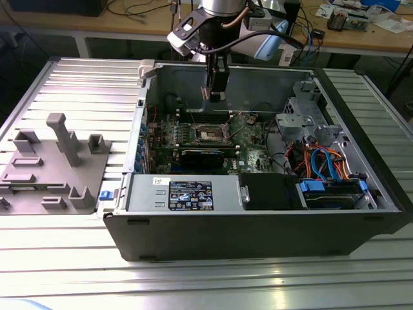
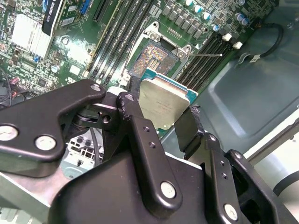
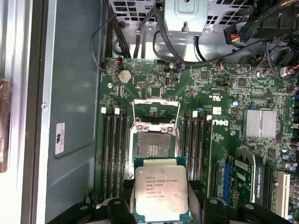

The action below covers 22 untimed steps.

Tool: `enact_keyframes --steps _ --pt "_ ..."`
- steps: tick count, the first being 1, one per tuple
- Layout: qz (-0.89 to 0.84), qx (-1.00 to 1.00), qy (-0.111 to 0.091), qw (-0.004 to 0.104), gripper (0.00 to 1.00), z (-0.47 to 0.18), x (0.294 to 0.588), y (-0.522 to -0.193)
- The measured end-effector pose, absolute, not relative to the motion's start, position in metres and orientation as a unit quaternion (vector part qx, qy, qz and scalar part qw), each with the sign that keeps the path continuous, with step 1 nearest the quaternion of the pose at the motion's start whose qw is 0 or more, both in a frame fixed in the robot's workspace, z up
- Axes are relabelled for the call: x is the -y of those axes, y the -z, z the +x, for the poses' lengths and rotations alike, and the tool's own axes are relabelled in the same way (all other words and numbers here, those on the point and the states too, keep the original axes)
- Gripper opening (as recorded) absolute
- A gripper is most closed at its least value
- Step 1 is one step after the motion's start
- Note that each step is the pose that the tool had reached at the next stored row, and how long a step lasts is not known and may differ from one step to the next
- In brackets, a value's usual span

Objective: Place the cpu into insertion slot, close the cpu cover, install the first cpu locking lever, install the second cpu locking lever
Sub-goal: 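Place the cpu into insertion slot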

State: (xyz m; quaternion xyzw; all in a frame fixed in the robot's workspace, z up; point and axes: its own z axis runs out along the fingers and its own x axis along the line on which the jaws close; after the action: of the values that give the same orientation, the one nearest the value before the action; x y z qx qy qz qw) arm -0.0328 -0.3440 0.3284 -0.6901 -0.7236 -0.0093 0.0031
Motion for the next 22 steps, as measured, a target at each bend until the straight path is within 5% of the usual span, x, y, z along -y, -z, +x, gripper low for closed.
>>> enact_keyframes --steps 22 --pt "-0.701 0.713 0.010 0.004 0.54 -0.0328 0.3440 -0.3266"
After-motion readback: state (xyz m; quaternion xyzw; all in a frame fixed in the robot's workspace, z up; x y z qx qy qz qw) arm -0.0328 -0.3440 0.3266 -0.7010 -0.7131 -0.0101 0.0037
